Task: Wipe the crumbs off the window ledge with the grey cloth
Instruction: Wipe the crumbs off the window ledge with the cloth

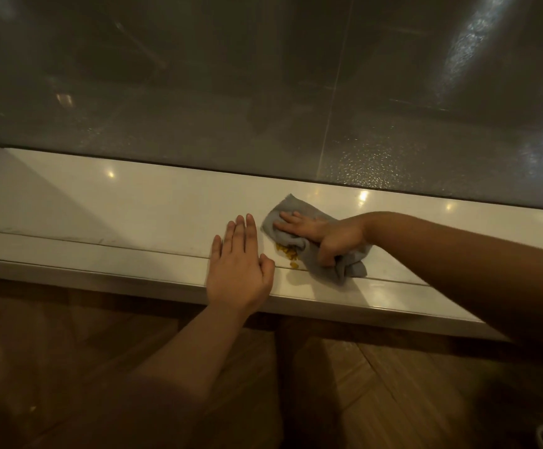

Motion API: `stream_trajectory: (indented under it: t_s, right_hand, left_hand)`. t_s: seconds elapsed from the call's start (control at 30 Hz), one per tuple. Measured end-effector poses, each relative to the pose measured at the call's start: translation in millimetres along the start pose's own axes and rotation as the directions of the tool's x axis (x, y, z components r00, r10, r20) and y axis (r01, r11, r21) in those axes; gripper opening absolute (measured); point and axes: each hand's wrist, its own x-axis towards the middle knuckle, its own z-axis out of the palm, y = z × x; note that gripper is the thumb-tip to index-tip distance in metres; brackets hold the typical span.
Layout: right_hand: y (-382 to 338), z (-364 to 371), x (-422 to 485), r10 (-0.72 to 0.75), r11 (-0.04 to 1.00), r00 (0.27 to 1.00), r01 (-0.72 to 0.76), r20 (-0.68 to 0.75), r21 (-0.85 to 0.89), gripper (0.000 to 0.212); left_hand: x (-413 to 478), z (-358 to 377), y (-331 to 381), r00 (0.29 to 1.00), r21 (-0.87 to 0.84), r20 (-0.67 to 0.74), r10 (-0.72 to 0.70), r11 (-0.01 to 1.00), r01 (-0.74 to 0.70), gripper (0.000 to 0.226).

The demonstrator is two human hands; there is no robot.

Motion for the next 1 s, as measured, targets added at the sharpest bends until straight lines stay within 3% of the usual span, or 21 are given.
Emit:
stream_trajectory:
  t_s: [0.07,0.17,0.23,0.4,0.63,0.77,0.87,1.0]
  right_hand:
    - [2,-11,-1,0.019,0.981,0.999,-0.01,0.044,-0.194,0.109]
    - [2,-20,-1,-0.045,0.856,0.999,0.026,-0.024,-0.517,0.121]
    - [4,-21,2,-0.107,0.796,0.993,0.054,-0.052,-0.603,0.127]
    - [15,-7,9,-0.205,0.872,0.971,0.123,-0.126,-0.474,0.129]
    - [-1,23,15,-0.117,0.952,0.95,0.025,-0.288,-0.305,0.126]
    - [-18,10,13,-0.072,0.953,0.967,-0.005,-0.244,-0.303,0.126]
    - [-20,9,16,-0.015,0.94,0.979,-0.055,-0.205,-0.335,0.136]
    - [-6,32,26,-0.063,0.916,0.96,-0.052,-0.271,-0.398,0.144]
  left_hand:
    - [0,0,0,1.0,0.002,-0.001,0.004,1.0,-0.004,0.074]
    - [0,-2,1,1.0,-0.004,0.016,0.005,1.0,-0.004,0.072]
    - [0,-3,1,0.999,-0.007,0.032,0.003,1.0,-0.003,0.071]
    - [0,-3,1,0.999,0.013,0.032,0.003,1.0,-0.003,0.071]
    - [1,-1,0,1.0,0.012,0.031,0.001,1.0,-0.002,0.079]
    - [0,-1,-1,0.999,0.005,0.032,0.008,1.0,-0.009,0.079]
    - [0,-2,-1,0.999,0.01,0.034,0.008,1.0,-0.009,0.079]
    - [0,-2,0,0.999,0.007,0.039,0.004,1.0,-0.004,0.081]
